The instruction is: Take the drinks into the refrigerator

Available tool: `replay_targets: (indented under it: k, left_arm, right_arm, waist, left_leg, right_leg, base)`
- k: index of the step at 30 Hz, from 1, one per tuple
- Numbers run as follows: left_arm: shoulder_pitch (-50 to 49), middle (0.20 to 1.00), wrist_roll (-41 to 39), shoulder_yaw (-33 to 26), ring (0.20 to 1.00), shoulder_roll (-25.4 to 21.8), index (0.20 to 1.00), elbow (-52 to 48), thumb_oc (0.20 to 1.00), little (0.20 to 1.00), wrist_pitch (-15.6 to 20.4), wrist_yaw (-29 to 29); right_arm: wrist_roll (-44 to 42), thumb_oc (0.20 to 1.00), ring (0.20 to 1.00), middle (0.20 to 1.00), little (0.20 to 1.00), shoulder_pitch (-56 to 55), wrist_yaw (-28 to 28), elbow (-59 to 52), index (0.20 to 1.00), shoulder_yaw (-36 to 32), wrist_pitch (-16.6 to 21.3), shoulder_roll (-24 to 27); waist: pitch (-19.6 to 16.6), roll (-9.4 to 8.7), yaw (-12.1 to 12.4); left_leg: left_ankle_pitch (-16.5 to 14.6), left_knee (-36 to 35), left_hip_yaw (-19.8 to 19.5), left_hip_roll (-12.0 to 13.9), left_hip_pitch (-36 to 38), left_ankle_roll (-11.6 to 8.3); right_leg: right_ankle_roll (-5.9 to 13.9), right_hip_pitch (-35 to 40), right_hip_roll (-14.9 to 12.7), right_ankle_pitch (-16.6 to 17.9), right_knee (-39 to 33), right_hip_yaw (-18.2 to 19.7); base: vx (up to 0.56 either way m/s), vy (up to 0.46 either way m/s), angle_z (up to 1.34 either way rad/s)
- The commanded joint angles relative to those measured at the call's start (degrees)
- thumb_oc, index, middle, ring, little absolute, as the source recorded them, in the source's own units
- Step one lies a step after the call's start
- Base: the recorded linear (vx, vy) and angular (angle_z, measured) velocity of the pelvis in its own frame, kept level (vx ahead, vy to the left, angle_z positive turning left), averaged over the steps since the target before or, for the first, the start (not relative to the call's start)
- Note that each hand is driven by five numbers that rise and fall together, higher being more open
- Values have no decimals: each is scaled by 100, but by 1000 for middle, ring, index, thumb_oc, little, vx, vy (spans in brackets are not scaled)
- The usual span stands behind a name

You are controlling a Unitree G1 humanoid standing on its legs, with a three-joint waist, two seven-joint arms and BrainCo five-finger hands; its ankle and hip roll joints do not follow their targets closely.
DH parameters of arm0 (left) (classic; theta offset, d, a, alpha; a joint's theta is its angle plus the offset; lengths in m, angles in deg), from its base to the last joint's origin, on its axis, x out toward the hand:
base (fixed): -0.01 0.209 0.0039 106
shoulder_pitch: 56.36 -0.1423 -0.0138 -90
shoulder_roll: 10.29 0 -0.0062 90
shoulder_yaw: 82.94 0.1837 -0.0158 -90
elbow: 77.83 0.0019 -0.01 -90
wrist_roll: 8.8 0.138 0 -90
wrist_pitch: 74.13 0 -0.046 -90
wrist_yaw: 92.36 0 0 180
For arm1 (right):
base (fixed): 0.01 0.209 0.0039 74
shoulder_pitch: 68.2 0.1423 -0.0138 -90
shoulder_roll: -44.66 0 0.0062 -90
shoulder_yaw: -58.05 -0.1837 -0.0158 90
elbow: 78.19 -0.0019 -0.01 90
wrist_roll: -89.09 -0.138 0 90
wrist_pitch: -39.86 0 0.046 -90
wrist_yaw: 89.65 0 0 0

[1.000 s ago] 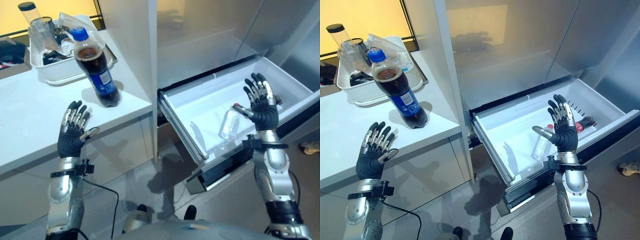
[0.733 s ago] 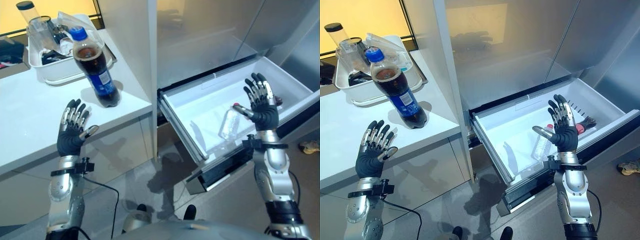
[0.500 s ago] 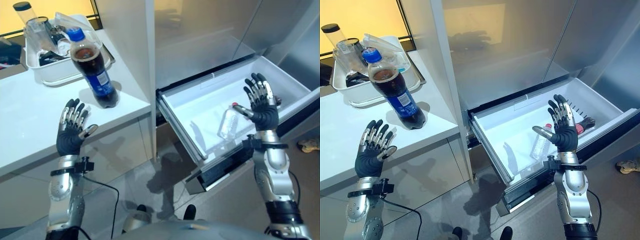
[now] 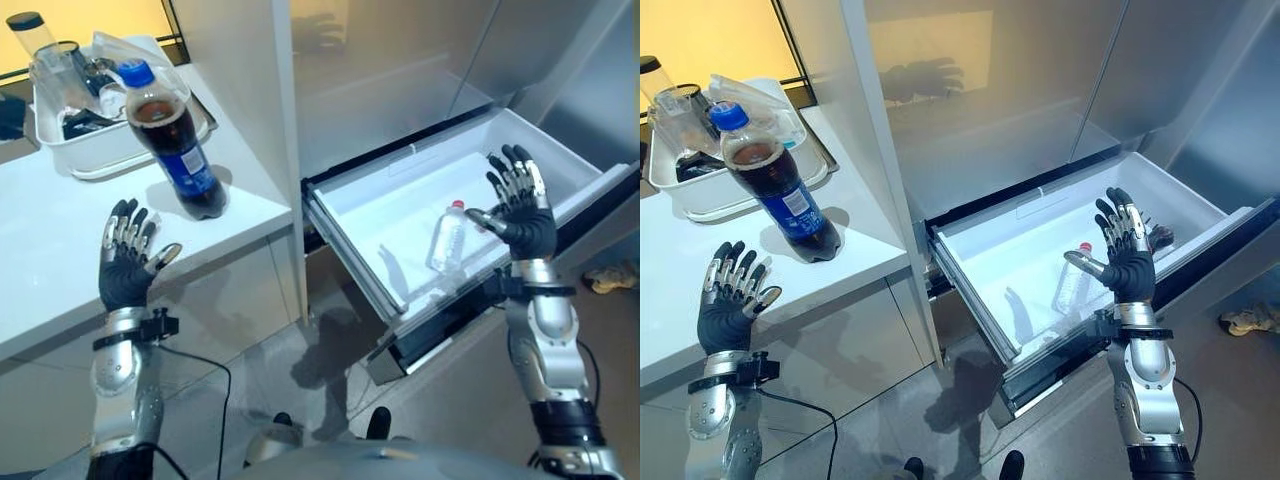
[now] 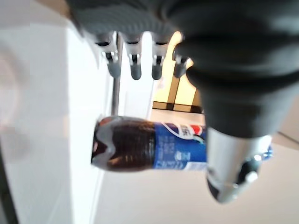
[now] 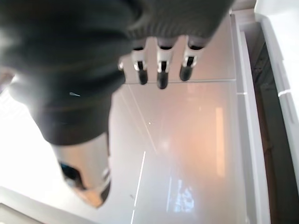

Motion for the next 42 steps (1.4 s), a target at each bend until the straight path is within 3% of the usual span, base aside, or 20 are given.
replay_targets:
  k: [1, 9, 15, 42]
  left_arm:
    - [415, 1000, 471, -231, 1000, -541, 1000, 366, 1000, 1000, 233, -275]
    - [1151, 1000, 851, -61, 1000, -1062, 1000, 1113, 1000, 1000, 136, -685]
    - [1344, 1000, 1054, 124, 1000, -1377, 1000, 1333, 1000, 1000, -12, -608]
    - [1533, 1000, 780, 514, 1000, -1207, 1000, 1909, 1000, 1000, -308, -223]
  right_arm:
    - [-103, 1000, 1000, 1000, 1000, 372, 58, -302, 1000, -28, 206, 252]
    - [-201, 1000, 1000, 1000, 1000, 502, 156, -263, 1000, 201, 145, 363]
    - [-253, 1000, 1000, 1000, 1000, 490, 237, -329, 1000, 246, 79, 432]
    - [-394, 1000, 1000, 1000, 1000, 264, 397, -558, 1000, 160, 62, 337]
  waist:
    - [-206, 7, -43]
    - [-280, 44, -213]
    - [-297, 52, -302]
    - [-334, -17, -516]
  left_leg:
    - [-385, 42, -206, -32, 131, 269]
    - [-407, 3, -82, -20, 260, 234]
    - [-356, -21, -4, -25, 286, 219]
    - [-393, -24, 205, -11, 403, 191]
  right_leg:
    - [380, 338, -334, -1137, 1200, 131]
    - [385, 391, -278, -1129, 1135, 217]
    - [375, 410, -257, -1038, 1038, 266]
    - [350, 518, -120, -916, 748, 537]
  base:
    - [-28, 20, -16]
    - [2, 15, -11]
    - [-4, 5, -7]
    - [2, -1, -4]
